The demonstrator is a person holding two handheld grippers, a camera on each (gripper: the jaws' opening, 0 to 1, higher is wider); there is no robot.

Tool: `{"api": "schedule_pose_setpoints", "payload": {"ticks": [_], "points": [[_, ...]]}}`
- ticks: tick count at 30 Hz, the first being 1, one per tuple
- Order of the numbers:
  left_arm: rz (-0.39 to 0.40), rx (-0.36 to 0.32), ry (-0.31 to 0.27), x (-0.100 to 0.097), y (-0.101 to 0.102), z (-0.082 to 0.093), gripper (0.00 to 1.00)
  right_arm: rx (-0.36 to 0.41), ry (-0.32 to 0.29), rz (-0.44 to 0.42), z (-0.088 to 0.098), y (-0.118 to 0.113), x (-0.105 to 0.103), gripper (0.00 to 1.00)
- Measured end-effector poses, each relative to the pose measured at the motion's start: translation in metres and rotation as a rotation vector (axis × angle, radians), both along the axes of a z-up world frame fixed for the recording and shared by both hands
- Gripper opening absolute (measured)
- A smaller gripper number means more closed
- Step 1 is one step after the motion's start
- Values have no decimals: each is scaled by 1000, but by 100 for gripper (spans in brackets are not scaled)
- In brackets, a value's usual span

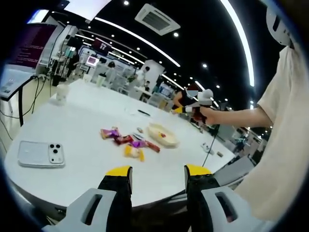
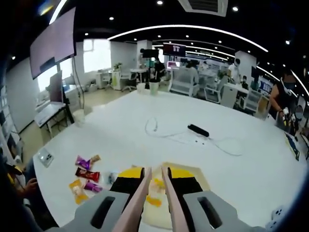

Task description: Place the target food into the container with the food tongs after gripping and lifting it, then release it inside without dropping or visibly crushing the food.

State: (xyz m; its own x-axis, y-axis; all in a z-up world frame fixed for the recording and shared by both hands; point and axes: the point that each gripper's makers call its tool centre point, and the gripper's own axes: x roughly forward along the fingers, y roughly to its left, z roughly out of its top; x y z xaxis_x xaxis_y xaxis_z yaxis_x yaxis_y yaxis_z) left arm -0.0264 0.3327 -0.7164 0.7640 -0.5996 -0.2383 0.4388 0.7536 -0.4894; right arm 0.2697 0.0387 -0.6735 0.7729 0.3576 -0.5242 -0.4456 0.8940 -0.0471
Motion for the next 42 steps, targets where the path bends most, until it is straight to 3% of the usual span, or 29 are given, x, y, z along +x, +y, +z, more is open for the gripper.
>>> {"api": "schedule_pose_setpoints", "payload": {"ticks": [7,15,17,22,35,42], "points": [[5,-7,1,-3,-4,0,43,23,0,11,1,10,-10,20],[6,-3,-24,-6,-3,9,44,58,21,72,-5,45,-37,22],[9,-6,-27,-7,-1,8,43,12,25,131,-9,55,-45,22],[-22,4,-12,-12,-4,2,44,34,27,155,-13,71,-61,22],[-43,18,-24,5,-3,16,44,133,77,187,-20,97,-107,23],[-105,21,-45,18,-31,22,45,182,89,222,-15,102,-133,24]]}}
